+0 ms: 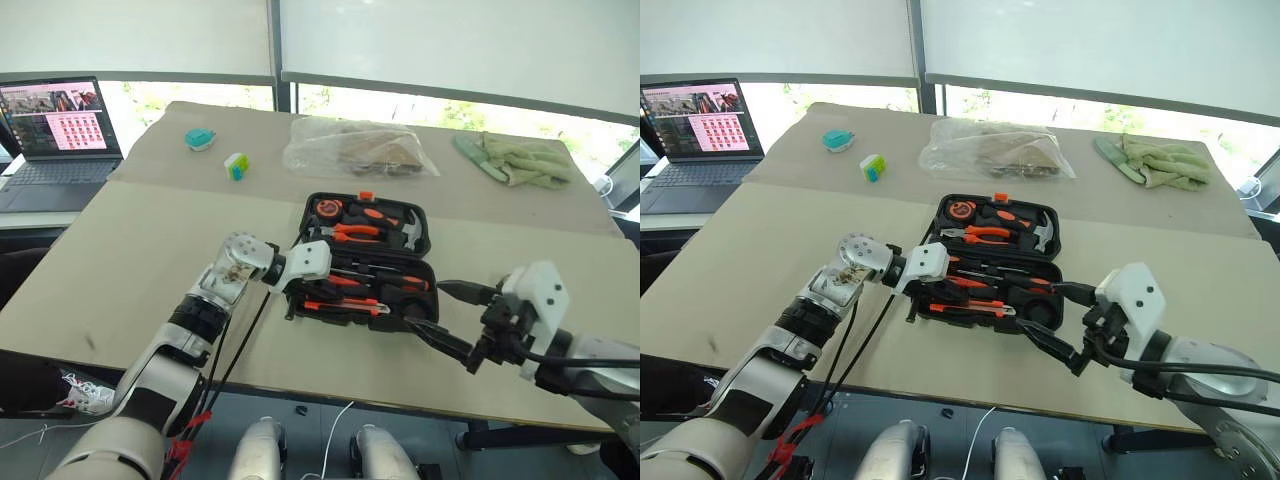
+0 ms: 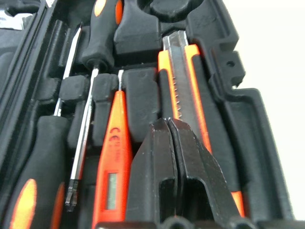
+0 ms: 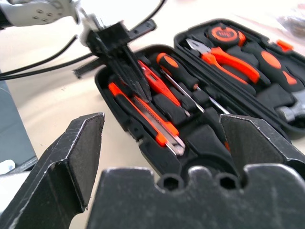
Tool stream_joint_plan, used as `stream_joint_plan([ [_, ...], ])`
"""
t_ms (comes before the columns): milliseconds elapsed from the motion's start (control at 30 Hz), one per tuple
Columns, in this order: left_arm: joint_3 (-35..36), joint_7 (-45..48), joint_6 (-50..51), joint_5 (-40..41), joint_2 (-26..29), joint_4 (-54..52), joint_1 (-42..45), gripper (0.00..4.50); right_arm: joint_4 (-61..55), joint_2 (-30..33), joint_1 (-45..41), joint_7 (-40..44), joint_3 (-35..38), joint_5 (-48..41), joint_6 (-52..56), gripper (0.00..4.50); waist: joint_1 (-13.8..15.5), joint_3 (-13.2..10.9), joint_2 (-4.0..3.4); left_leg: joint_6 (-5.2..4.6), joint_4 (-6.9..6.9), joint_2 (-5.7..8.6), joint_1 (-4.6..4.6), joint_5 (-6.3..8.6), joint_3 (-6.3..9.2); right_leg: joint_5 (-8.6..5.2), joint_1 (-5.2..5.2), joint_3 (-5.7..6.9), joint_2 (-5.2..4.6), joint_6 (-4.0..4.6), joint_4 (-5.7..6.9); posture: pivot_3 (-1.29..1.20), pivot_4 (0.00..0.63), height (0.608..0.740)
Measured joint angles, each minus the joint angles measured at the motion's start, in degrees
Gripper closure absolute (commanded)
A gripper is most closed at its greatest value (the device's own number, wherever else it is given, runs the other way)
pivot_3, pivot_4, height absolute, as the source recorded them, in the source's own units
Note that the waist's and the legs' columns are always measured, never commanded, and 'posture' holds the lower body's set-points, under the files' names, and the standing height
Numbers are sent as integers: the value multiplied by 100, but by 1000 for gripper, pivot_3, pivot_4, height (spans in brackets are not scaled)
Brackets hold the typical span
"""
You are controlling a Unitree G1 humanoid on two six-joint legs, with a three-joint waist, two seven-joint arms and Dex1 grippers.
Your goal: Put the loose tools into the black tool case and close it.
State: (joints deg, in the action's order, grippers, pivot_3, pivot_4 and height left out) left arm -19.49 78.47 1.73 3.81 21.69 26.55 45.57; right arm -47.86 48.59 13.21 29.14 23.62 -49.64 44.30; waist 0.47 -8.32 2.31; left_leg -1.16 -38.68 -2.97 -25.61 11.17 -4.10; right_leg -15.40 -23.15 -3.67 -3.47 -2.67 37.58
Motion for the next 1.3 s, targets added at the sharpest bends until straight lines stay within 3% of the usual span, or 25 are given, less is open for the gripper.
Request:
stream_joint_plan([
  [200, 848, 603, 1952, 1270, 1026, -1449, 141, 1765, 511, -357, 2130, 1048, 2381, 204, -62, 0, 11, -2, -11, 0, 3, 2, 5, 1, 1, -5, 8, 2, -2, -8, -4, 0, 150, 740],
  [300, 1101, 765, 2511, 1745, 1299, -1999, 154, 767, 996, -445, 2766, 1572, 3282, 442, -215, 0, 7, -1, -15, 1, 5, 1, 22, 2, 0, -18, 21, 2, -2, -19, -10, 0, 150, 740],
  [333, 1137, 782, 2678, 1877, 1368, -2137, 154, 213, 1141, -454, 2874, 1730, 3484, 514, -295, 0, 3, -1, -16, 1, 5, 0, 25, 1, 1, -24, 23, 1, -2, -24, -10, 0, 150, 740],
  [500, 1212, 731, 3062, 2160, 1571, -2536, 154, 74, 1843, -275, 2845, 2088, 3670, 817, -439, 0, -70, -2, -21, 1, 10, -1, 31, 2, -2, -31, 22, -6, -1, 2, -10, 0, 150, 740],
  [633, 1263, 585, 3193, 2318, 1617, -2708, 157, 74, 2410, 377, 2039, 2072, 3041, 1141, -512, 0, -155, -4, -23, 1, 14, 1, 38, 1, -5, -28, 21, -17, 1, 1, -10, 0, 150, 740],
  [800, 1230, 430, 3331, 2459, 1605, -3064, 141, 74, 3559, 1077, 16, 1870, 1059, 1817, -684, 0, -129, -13, -36, 0, 33, 11, 37, 0, -11, -15, 10, -23, 1, 1, -9, 0, 150, 740],
  [867, 1223, 416, 3335, 2473, 1628, -3107, 126, 74, 3841, 1132, -381, 1834, 590, 2027, -746, 0, -94, -13, -38, 0, 40, 15, 35, -1, -12, -19, 10, -20, 1, -2, -8, 0, 150, 740],
  [1000, 1132, 277, 3312, 2450, 1572, -3101, 169, 74, 5022, 1122, -1984, 1780, -1100, 2957, -1025, 0, -94, -20, -35, 1, 40, 17, 29, -1, -48, -19, 1, -25, 0, -4, -11, 0, 150, 740],
  [1100, 1131, 225, 3311, 2440, 1594, -3047, 178, 74, 5629, 1028, -2508, 1816, -1619, 3340, -1177, 0, -80, -22, -38, 1, 43, 15, 25, -1, -59, -20, -3, -25, 0, -4, -12, 0, 150, 740],
  [1300, 1102, 134, 3129, 2324, 1579, -2950, 186, 0, 6566, 707, -3212, 1985, -2110, 3743, -1549, 1770, -107, -25, -39, 1, 42, 15, 26, -1, -62, -20, -2, -26, 1, -4, -9, 0, 150, 740],
])
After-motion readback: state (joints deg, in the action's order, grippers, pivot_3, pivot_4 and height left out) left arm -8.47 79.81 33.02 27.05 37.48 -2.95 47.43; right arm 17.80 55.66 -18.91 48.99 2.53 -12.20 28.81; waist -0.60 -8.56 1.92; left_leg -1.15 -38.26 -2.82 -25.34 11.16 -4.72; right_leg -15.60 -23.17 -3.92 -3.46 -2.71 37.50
